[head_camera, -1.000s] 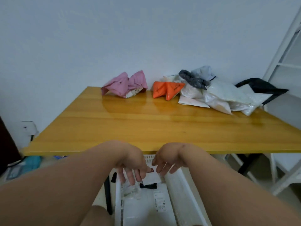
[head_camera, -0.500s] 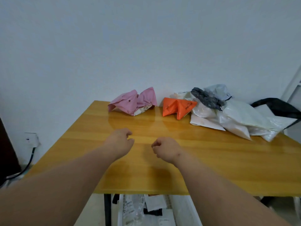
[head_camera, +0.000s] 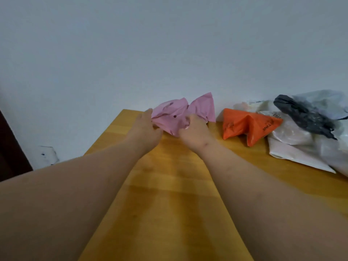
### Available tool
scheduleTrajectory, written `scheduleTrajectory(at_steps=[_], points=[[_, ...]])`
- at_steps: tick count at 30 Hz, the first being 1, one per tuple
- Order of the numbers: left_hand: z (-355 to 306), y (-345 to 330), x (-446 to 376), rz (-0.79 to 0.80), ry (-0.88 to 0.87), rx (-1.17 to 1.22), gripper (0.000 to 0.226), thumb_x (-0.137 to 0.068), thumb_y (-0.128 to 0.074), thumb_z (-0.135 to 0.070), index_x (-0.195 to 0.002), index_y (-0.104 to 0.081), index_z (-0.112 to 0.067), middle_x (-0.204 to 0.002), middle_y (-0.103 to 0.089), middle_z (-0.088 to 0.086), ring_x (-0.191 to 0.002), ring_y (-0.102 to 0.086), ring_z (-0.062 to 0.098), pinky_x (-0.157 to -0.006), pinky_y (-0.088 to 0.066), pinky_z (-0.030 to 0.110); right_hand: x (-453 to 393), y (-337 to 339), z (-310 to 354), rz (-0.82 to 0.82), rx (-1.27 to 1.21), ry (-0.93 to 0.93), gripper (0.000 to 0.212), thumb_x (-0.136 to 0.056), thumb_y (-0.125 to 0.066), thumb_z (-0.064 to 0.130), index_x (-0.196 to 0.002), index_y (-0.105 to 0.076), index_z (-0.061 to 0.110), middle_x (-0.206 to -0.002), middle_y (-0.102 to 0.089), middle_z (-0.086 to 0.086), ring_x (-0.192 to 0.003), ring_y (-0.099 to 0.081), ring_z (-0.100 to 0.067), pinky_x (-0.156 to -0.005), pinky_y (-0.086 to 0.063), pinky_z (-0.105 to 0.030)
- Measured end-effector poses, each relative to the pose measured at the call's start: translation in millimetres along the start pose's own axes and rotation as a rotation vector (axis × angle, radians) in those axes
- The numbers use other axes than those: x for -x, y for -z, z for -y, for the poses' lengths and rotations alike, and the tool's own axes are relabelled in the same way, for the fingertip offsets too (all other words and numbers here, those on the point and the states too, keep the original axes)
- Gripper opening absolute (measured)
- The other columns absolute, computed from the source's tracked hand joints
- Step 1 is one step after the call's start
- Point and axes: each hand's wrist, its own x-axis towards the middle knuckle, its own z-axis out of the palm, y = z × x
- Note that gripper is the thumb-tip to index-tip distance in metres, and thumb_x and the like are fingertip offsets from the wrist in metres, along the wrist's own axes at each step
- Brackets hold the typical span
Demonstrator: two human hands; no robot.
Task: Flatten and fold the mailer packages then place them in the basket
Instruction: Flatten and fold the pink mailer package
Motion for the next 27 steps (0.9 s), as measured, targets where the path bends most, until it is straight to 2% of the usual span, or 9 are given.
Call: scheduleTrajectory(at_steps=[5,8,11,15,16,18,19,22,27], points=[[-2.4,-23.5,-38.1,0.035,-0.061,0.064,0.081,-0.094,-0.057,-0.026,-0.157,-0.007,-0.021,-0.164,-0.011,-0.001,-0.149,-0.015,0.019,-0.12,-0.022,0.04,-39.2,-9.7,1.0,-0.026,-0.176,-0.114,0.076,-0.083,-0.056,-0.004,-0.149,-0.024,0.012,-0.13,-0.047,-0.006,-0.11,-0.052,-0.025,-0.075,-0.047,-0.034],[0.4,-39.6,-44.9,0.161,-0.03,0.123,0.099,-0.087,-0.068,-0.031,-0.156,0.002,-0.025,-0.161,-0.017,0.002,-0.145,-0.026,0.024,-0.115,-0.032,0.045,-44.8,-12.5,-6.2,-0.01,-0.263,-0.138,0.079,-0.087,-0.047,-0.007,-0.154,-0.013,0.018,-0.125,-0.04,0.001,-0.096,-0.046,-0.016,-0.073,-0.046,-0.031],[2.2,-46.9,-37.5,0.165,0.032,0.173,0.102,-0.084,-0.072,-0.034,-0.156,-0.001,-0.029,-0.157,-0.026,0.006,-0.137,-0.038,0.029,-0.109,-0.04,0.048,-41.6,-18.0,-13.0,-0.01,-0.314,-0.138,0.07,-0.087,-0.041,-0.008,-0.15,-0.024,0.019,-0.125,-0.048,-0.001,-0.084,-0.051,-0.015,-0.074,-0.052,-0.032],[2.6,-37.2,-13.0,0.079,0.017,0.072,0.071,-0.09,-0.068,-0.033,-0.151,-0.032,-0.029,-0.151,-0.042,0.003,-0.135,-0.042,0.026,-0.105,-0.039,0.033,-27.2,-18.9,-24.3,-0.01,-0.319,-0.12,0.055,-0.085,-0.045,-0.005,-0.136,-0.048,0.017,-0.126,-0.058,-0.002,-0.114,-0.057,-0.024,-0.098,-0.05,-0.038],[1.6,-33.2,-5.9,0.07,0.01,-0.002,0.053,-0.093,-0.064,-0.033,-0.142,-0.046,-0.027,-0.143,-0.051,0.004,-0.13,-0.046,0.026,-0.099,-0.04,0.031,-22.0,-17.8,-27.3,-0.01,-0.309,-0.108,0.052,-0.085,-0.048,-0.003,-0.132,-0.053,0.018,-0.127,-0.06,-0.003,-0.117,-0.057,-0.024,-0.1,-0.049,-0.039],[0.1,-25.6,7.7,0.048,0.007,-0.084,0.017,-0.098,-0.053,-0.039,-0.096,-0.062,-0.024,-0.102,-0.061,0.006,-0.105,-0.057,0.03,-0.078,-0.042,0.03,-8.2,-12.5,-30.9,-0.022,-0.283,-0.081,0.043,-0.084,-0.052,0.001,-0.122,-0.058,0.02,-0.121,-0.065,-0.004,-0.113,-0.06,-0.023,-0.099,-0.05,-0.038],[-0.6,-22.4,15.1,0.051,0.014,-0.072,0.029,-0.099,-0.049,-0.043,-0.08,-0.055,-0.021,-0.085,-0.056,0.004,-0.089,-0.057,0.029,-0.07,-0.04,0.031,1.1,-7.9,-31.3,-0.034,-0.255,-0.063,0.039,-0.084,-0.052,0.002,-0.116,-0.058,0.022,-0.118,-0.066,-0.003,-0.109,-0.061,-0.022,-0.095,-0.05,-0.035],[-2.0,-11.2,38.5,0.116,0.042,0.056,0.036,-0.098,-0.049,-0.045,-0.08,-0.059,-0.015,-0.074,-0.055,0.004,-0.073,-0.052,0.025,-0.062,-0.039,0.03,27.4,8.4,-31.2,-0.206,0.104,0.051,0.039,-0.083,-0.053,0.007,-0.119,-0.056,0.019,-0.126,-0.057,-0.007,-0.12,-0.049,-0.027,-0.099,-0.042,-0.037],[-10.2,9.7,84.9,0.244,-0.007,0.125,0.03,-0.099,-0.053,-0.037,-0.102,-0.071,-0.014,-0.099,-0.068,0.012,-0.089,-0.06,0.027,-0.075,-0.045,0.032,77.7,30.5,-28.2,-0.18,0.572,0.125,0.059,-0.076,-0.057,0.021,-0.134,-0.046,0.025,-0.138,-0.038,-0.002,-0.131,-0.029,-0.029,-0.109,-0.021,-0.043]])
